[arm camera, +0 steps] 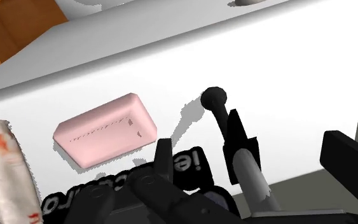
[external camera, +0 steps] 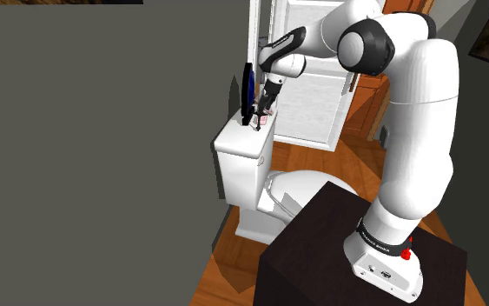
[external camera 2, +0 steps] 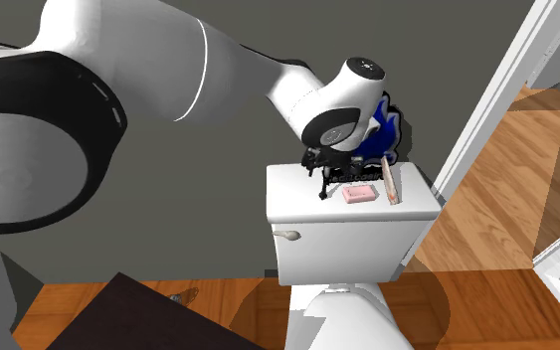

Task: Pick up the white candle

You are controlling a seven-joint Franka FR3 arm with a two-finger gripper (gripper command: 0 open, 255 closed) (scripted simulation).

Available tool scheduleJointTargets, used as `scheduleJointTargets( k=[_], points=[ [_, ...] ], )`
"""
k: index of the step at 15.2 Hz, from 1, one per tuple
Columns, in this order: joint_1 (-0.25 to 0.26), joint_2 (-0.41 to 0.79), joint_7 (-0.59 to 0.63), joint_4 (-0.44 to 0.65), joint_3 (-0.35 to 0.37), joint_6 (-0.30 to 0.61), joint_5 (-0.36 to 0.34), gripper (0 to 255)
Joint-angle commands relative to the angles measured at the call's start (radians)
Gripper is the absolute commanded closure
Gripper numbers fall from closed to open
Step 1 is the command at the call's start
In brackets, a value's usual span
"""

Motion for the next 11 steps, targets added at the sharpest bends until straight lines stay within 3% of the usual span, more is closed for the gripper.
scheduleJointTargets(
  k=[1,3,4,11],
  points=[
    [-0.002,0.012,-0.011,-0.013,0.004,0.023,0.011,0],
    [-0.003,0.016,-0.014,-0.015,0.006,0.029,0.014,0],
    [-0.004,0.015,-0.016,-0.015,0.005,0.028,0.014,255],
    [-0.004,0.015,-0.017,-0.017,0.005,0.029,0.014,255]
  ],
)
